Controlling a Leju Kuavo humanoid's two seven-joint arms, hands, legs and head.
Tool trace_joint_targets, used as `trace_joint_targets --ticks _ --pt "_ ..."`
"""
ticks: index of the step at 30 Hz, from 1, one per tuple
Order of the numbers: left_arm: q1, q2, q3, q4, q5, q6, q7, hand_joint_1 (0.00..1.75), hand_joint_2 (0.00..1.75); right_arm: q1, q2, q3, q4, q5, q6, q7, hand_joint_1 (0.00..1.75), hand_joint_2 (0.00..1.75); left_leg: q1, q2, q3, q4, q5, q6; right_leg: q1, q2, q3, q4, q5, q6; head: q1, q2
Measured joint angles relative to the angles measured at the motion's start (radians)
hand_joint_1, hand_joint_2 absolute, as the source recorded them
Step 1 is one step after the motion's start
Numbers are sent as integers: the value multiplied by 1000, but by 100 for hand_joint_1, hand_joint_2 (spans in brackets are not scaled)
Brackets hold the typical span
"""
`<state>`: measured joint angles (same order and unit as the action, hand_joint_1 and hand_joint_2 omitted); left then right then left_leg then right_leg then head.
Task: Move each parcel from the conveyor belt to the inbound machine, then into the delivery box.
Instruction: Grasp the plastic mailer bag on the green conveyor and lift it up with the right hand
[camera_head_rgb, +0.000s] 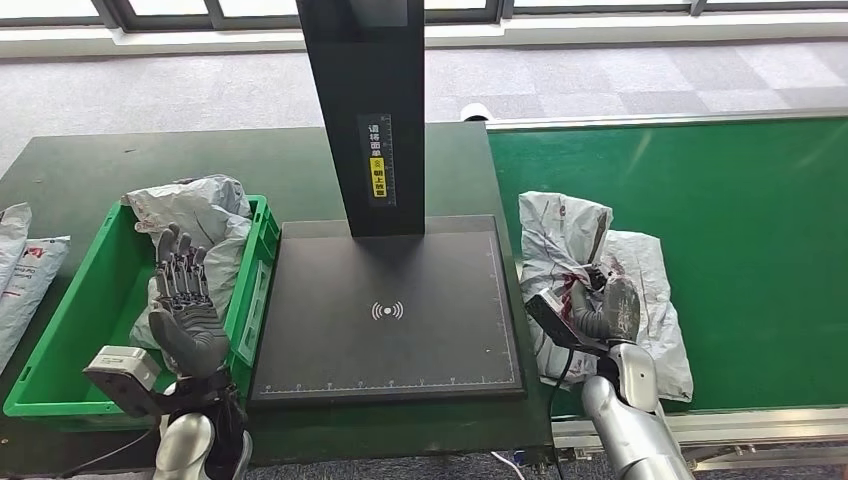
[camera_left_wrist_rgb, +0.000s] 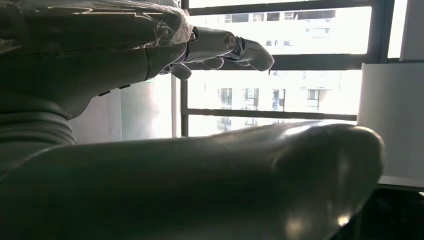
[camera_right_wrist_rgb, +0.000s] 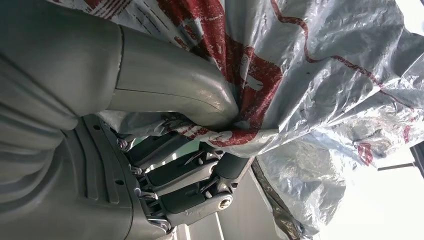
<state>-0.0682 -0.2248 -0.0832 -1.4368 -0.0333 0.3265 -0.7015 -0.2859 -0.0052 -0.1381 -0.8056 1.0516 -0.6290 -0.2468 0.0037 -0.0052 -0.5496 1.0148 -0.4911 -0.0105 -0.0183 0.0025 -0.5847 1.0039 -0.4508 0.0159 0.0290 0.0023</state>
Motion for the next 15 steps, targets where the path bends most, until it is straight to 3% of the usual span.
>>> trace_joint_targets --ticks 15 --pt "23 1 0 -35 -3 17 0 0 0 20 13 0 -143 -49 -47 -50 175 175 0 0 0 0 0 0 0 0 0 0 0 0 0 0"
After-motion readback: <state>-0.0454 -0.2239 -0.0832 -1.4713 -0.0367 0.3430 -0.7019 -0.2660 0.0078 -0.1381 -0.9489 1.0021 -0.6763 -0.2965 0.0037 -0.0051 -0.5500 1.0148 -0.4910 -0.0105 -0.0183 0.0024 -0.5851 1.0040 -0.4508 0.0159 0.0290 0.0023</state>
